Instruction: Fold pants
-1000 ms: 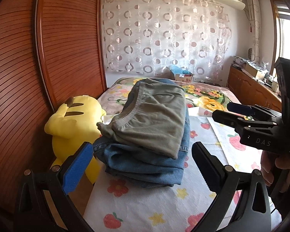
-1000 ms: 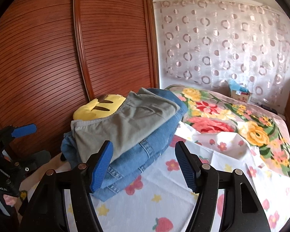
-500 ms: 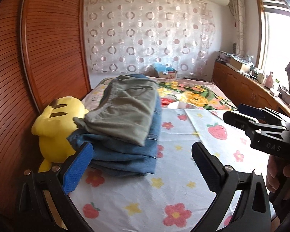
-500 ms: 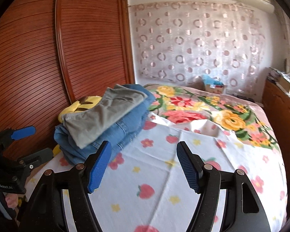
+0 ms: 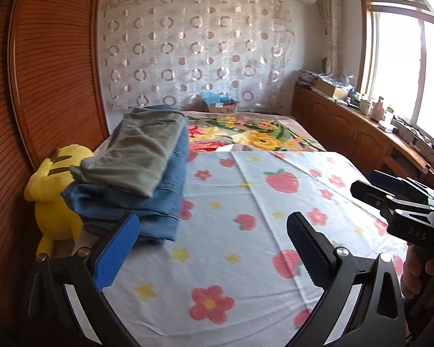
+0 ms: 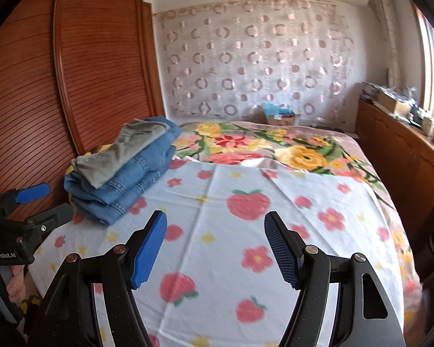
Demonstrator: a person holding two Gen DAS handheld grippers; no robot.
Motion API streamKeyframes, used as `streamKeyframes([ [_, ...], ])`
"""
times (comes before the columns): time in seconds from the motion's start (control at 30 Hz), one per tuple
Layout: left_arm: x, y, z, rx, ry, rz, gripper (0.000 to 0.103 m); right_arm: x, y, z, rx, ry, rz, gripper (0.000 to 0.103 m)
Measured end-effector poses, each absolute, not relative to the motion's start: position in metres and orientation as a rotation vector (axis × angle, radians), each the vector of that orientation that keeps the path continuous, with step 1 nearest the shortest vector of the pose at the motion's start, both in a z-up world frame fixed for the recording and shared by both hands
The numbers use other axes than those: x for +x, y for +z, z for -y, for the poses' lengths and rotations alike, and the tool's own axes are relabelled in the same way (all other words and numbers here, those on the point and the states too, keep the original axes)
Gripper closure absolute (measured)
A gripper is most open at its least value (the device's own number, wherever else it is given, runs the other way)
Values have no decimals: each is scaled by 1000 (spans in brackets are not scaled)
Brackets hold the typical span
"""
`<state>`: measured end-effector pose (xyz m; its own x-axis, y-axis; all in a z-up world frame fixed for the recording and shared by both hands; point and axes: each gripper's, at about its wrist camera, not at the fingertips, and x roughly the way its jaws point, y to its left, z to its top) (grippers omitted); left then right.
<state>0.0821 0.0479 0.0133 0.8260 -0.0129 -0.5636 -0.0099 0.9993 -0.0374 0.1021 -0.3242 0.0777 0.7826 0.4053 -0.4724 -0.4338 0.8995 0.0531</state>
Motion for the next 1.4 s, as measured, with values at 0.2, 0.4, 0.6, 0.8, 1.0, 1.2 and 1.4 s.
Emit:
streamKeyframes([
  [0.2, 77, 10, -21, -30, -41, -608, 1, 79, 80, 334, -48, 396, -494, 31],
  [0.4, 79, 14, 3, -9, -69, -609, 1, 64, 88, 337, -34, 362, -482, 31],
  [0.6, 76, 30, 20, 6, -80, -579, 1, 51, 94, 336, -28, 343, -445, 31],
  [0.8, 71, 47, 27, 10, -70, -552, 1, 38, 99, 333, -27, 333, -417, 31],
  [1.0, 65, 57, 29, 6, -65, -532, 1, 31, 97, 337, -27, 324, -394, 28],
  [1.2, 54, 68, 26, 11, -65, -502, 1, 21, 95, 341, -7, 337, -355, 27],
  [1.4, 43, 75, 21, 10, -57, -482, 1, 18, 91, 344, -10, 329, -320, 27],
])
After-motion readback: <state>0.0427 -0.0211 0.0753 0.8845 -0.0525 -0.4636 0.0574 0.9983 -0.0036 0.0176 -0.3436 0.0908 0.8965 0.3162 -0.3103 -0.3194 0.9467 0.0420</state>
